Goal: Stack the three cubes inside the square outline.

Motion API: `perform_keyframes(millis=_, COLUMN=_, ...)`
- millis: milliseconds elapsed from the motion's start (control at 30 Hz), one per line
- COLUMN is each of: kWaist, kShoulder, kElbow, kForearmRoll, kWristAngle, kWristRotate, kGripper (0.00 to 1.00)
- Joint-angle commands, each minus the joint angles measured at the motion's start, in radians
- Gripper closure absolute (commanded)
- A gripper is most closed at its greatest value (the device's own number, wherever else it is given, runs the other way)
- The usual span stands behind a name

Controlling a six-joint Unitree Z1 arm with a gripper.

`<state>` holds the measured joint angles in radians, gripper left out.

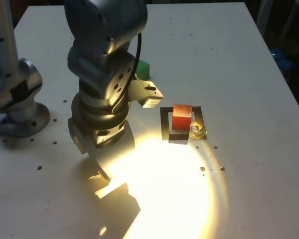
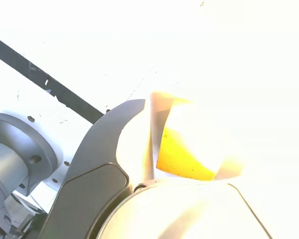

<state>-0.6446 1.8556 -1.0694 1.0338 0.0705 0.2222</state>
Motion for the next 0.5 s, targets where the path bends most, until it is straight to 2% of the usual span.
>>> perform_keyframes(millis=0, kWaist=-0.007, kShoulder=0.000, kElbow=-0.003, kForearmRoll=-0.004, kWristAngle=0.007, kWristRotate=-0.005, kGripper=0.61)
perform_keyframes(millis=133, kWaist=-0.012, kShoulder=-0.003, kElbow=-0.002, kForearmRoll=-0.005, kWristAngle=0.012, kWristRotate=-0.010, kGripper=0.71)
perform_keyframes(millis=467, kWaist=-0.012, kShoulder=-0.003, kElbow=0.001, kForearmRoll=-0.002, kWristAngle=0.012, kWristRotate=-0.012, kGripper=0.73)
